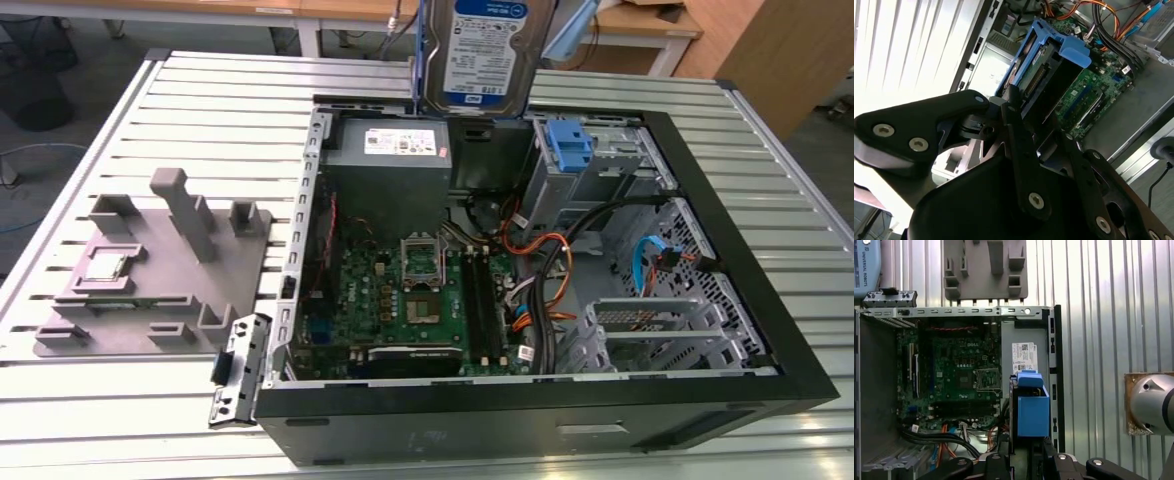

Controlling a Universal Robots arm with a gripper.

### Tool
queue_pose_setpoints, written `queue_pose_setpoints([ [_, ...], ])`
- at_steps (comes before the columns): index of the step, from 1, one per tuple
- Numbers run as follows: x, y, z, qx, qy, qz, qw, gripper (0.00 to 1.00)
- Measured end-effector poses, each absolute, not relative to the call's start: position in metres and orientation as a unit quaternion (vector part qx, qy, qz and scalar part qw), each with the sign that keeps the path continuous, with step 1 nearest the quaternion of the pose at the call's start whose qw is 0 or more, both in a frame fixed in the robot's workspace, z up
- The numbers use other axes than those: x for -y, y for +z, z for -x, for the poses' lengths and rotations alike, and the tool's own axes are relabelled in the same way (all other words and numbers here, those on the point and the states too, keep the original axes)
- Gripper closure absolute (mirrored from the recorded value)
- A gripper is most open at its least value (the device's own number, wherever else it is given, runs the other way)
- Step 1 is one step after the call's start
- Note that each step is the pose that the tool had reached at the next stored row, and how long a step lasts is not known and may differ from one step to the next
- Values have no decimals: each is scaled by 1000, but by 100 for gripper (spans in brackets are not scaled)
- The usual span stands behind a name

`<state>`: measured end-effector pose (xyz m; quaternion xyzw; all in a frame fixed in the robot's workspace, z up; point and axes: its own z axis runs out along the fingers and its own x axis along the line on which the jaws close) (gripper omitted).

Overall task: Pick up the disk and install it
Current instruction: 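Pick up the disk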

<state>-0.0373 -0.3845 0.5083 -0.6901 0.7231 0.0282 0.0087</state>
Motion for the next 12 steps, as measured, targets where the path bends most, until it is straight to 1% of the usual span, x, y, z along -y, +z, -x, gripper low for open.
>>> queue_pose_setpoints([
  [8,398,508,35,-723,28,690,9,65],
  [12,411,508,34,-723,28,690,9,65],
])
